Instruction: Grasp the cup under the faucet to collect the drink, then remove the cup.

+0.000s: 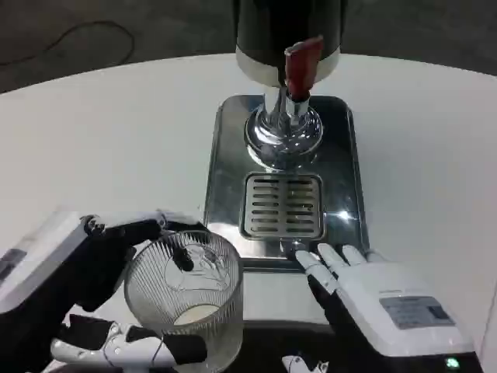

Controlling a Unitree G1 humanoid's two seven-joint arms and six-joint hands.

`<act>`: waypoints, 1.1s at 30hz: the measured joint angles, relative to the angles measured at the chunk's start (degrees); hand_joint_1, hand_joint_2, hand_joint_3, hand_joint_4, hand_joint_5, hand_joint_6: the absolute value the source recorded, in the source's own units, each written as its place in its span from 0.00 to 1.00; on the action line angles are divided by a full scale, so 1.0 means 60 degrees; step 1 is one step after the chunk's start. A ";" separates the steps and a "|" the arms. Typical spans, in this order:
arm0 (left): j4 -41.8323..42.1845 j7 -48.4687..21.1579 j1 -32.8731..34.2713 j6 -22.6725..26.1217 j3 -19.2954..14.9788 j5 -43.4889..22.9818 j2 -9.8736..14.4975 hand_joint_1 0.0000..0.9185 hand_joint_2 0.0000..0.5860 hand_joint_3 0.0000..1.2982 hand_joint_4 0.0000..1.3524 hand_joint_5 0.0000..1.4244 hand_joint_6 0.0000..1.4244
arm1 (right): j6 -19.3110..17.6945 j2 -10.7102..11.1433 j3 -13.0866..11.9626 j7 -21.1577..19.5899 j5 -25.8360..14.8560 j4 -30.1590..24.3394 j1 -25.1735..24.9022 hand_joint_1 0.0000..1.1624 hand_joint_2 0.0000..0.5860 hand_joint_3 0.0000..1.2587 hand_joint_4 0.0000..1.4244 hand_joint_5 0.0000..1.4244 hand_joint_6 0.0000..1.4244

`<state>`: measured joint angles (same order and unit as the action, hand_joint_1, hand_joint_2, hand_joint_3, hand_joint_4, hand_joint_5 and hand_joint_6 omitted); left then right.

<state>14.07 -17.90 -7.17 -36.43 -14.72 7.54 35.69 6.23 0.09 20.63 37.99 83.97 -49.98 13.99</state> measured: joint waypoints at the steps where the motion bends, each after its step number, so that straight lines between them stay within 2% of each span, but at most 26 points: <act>1: 0.0021 0.0000 -0.0005 0.0002 -0.0002 -0.0001 0.0000 0.50 0.31 0.81 0.91 1.00 1.00 | -0.0005 -0.0002 -0.0003 0.0004 -0.0001 -0.0003 0.0003 0.37 0.74 0.06 0.00 0.00 0.00; 19: 0.0025 0.0000 -0.0045 0.0037 -0.0016 -0.0001 0.0000 0.50 0.31 0.81 0.91 1.00 1.00 | -0.0038 -0.0057 -0.0043 0.0121 -0.0013 -0.0068 0.0055 0.36 0.72 0.06 0.00 0.00 0.00; 33: -0.0312 0.0002 0.0604 0.0101 0.0053 0.0295 -0.0128 0.50 0.31 0.81 0.91 1.00 1.00 | -0.0043 -0.0282 -0.0329 0.0185 -0.0126 -0.0319 0.0016 0.36 0.72 0.06 0.00 0.00 0.00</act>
<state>12.20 -17.89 -3.54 -35.82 -14.40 9.31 34.93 5.97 -1.60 18.66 39.09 83.22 -51.90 14.09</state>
